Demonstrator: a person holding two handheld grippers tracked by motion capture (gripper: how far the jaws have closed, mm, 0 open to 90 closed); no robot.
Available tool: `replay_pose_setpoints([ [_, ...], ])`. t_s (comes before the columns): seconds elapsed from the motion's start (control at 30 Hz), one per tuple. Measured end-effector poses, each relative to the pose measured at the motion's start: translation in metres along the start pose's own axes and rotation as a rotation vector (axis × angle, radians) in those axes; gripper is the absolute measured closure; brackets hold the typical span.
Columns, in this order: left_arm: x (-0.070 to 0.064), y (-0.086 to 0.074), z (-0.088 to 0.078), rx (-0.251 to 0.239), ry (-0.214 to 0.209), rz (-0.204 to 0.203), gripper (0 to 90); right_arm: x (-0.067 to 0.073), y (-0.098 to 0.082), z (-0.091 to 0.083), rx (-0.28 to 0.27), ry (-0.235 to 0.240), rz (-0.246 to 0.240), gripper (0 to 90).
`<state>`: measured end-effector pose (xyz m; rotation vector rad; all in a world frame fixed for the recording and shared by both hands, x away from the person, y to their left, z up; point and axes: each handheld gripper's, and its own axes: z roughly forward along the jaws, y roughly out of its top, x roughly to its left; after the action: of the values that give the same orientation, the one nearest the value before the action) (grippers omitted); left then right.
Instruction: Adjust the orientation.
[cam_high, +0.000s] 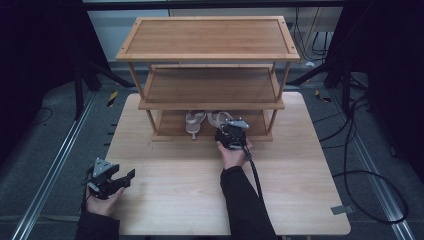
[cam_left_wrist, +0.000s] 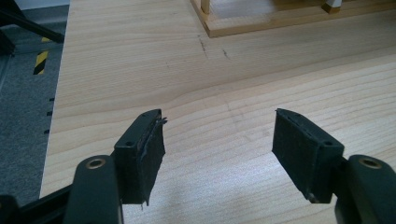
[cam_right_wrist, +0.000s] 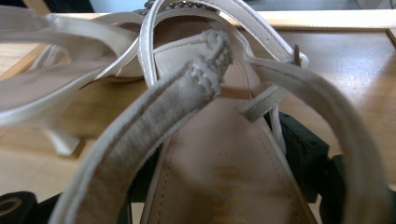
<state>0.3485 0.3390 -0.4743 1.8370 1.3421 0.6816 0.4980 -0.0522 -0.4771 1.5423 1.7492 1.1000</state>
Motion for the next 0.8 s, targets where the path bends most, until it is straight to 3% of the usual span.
replay_pose_setpoints([
  [0.2,0.001,0.000,0.000,0.000,0.000,0.002,32.7,0.006,0.003,0.019,0.024,-0.031,-0.002,40.7],
  [0.43,0.002,0.000,0.000,0.002,-0.001,0.002,32.7,0.009,0.002,0.027,0.034,-0.078,0.004,40.4],
  [0.67,0.001,-0.001,0.001,0.004,-0.001,0.001,32.7,0.012,0.000,0.031,0.049,-0.090,-0.047,37.9],
  [0.73,0.001,-0.001,0.000,0.005,-0.001,0.004,32.7,0.010,-0.001,0.032,0.045,-0.077,-0.077,29.6],
  [0.8,0.001,-0.001,0.000,0.006,-0.002,0.005,32.6,0.010,0.000,0.030,0.024,-0.062,-0.088,27.2],
])
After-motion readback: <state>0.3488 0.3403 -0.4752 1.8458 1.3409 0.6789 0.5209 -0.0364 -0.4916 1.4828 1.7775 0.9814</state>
